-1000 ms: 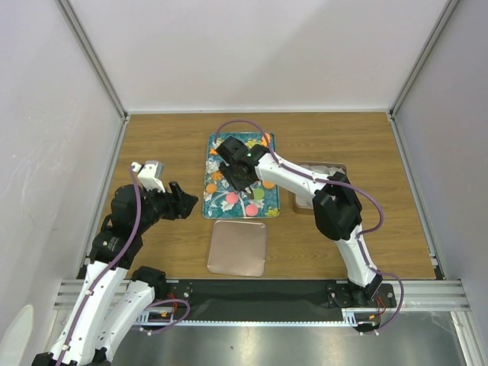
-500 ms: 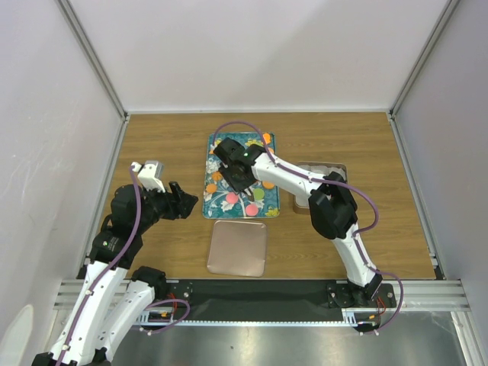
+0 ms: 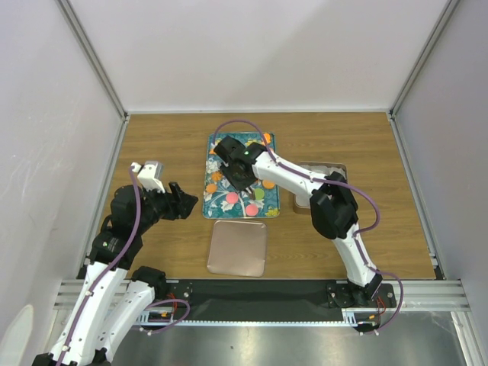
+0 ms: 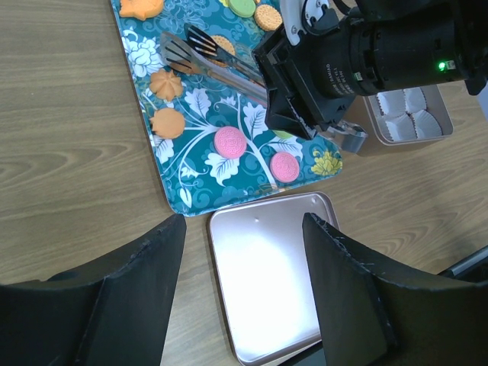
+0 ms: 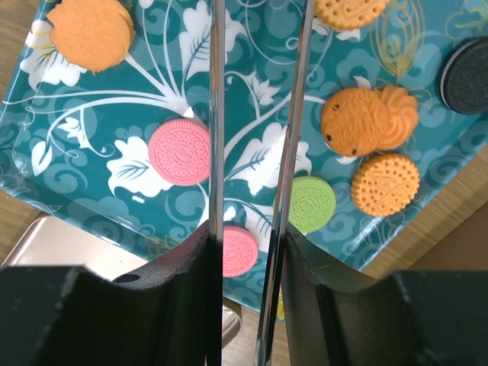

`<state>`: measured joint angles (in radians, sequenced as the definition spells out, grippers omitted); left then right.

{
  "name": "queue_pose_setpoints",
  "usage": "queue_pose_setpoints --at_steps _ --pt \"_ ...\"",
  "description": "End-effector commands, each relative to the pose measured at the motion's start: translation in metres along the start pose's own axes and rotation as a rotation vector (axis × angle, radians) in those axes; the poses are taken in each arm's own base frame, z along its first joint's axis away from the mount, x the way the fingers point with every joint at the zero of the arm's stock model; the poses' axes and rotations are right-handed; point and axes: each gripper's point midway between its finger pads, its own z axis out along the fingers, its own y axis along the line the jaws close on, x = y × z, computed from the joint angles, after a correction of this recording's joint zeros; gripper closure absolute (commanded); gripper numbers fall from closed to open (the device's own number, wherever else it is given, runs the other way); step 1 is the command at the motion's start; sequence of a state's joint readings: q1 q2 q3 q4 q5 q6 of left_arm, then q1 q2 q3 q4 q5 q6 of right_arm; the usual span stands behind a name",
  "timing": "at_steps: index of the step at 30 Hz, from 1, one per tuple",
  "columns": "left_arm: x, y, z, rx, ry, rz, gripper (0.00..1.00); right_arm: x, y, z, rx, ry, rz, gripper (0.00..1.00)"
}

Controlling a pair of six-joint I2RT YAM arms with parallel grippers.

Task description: Pack the cookies

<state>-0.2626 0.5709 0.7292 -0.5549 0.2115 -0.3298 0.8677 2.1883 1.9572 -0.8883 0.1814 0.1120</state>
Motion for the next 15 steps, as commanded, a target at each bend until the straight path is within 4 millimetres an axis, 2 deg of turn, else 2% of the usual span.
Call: queue_pose_setpoints --at_steps 1,6,9,15 --pt "-0.005 -0.003 0.000 0.017 -0.028 0.027 0.31 -0.030 -0.012 -0.045 0.011 -0.133 0.049 0.69" --pt "-0.005 -0.003 0.000 0.017 -0.028 0.027 0.31 -0.032 -0.019 -0.060 0.008 -0.175 0.084 0.69" --pt "-0.005 -0.002 0.000 0.015 -0.028 0.029 0.31 -0.029 -0.023 -0.062 0.000 -0.177 0.101 0.69" --pt "-0.005 -0.002 0.001 0.014 -0.026 0.027 0.31 -0.015 -0.042 -0.082 0.022 -0.182 0.148 0.70"
